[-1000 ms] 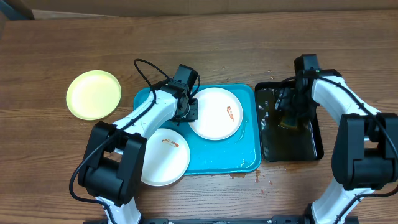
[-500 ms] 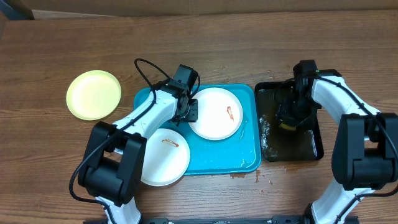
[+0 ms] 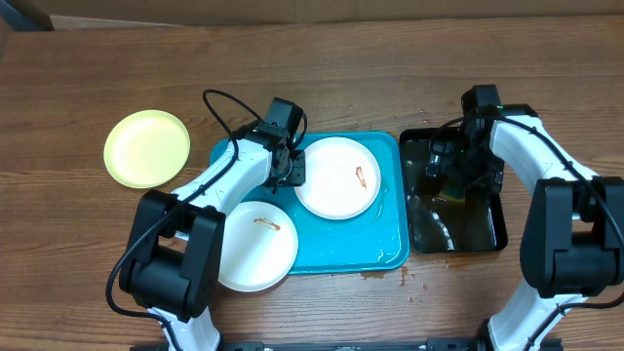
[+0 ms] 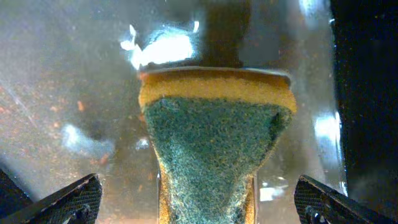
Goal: Clean dirty plates on tray and stack at the side
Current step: 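Grasp the sponge with the right gripper and dip it in the water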
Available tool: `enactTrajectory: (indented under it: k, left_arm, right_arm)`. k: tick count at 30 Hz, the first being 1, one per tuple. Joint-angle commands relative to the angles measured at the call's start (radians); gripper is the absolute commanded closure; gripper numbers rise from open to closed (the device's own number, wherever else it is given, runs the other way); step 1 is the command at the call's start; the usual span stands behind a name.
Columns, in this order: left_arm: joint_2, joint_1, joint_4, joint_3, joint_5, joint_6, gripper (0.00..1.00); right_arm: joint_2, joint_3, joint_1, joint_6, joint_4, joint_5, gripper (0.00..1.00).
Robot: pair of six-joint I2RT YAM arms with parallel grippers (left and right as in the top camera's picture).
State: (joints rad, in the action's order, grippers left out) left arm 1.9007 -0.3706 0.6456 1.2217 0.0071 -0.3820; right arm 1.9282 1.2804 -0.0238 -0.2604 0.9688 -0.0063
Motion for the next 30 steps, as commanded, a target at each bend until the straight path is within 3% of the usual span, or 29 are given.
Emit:
enactTrajectory:
  k: [1, 4, 9, 10, 13, 18, 22, 26, 30]
  left_arm:
    - [0.020, 0.003, -0.012, -0.009, 0.019, 0.015, 0.64]
    - [0.053, 0.003, -0.023, -0.009, 0.031, 0.015, 0.65]
    - [0.061, 0.010, -0.022, -0.003, 0.047, 0.016, 0.77]
    - [0.061, 0.011, -0.022, -0.002, 0.049, 0.016, 0.86]
    - [0.061, 0.012, -0.018, -0.002, 0.049, 0.016, 0.90]
    - [0.061, 0.012, -0.018, -0.002, 0.049, 0.017, 0.81]
    - [0.061, 0.012, -0.018, -0.002, 0.049, 0.017, 0.80]
    - [0.061, 0.012, -0.018, -0.002, 0.049, 0.019, 0.78]
    - [0.061, 0.012, -0.018, -0.002, 0.049, 0.020, 0.78]
  right_arm:
    - [0.008, 0.023, 0.007, 0.006, -0.006, 0.012, 0.14]
    - [0.008, 0.023, 0.007, 0.006, -0.006, 0.012, 0.40]
    - [0.008, 0.023, 0.007, -0.002, -0.014, 0.012, 0.53]
    - [0.008, 0.023, 0.005, -0.002, -0.013, 0.008, 0.66]
    - [0.008, 0.020, -0.017, -0.002, 0.018, -0.018, 0.81]
    - [0.008, 0.017, -0.058, -0.001, 0.072, -0.013, 0.73]
    - [0.008, 0.017, -0.069, -0.001, 0.072, 0.010, 0.72]
    - [0.008, 0.017, -0.066, -0.001, 0.048, 0.060, 0.51]
    - [0.008, 0.017, -0.066, -0.002, 0.044, 0.068, 0.53]
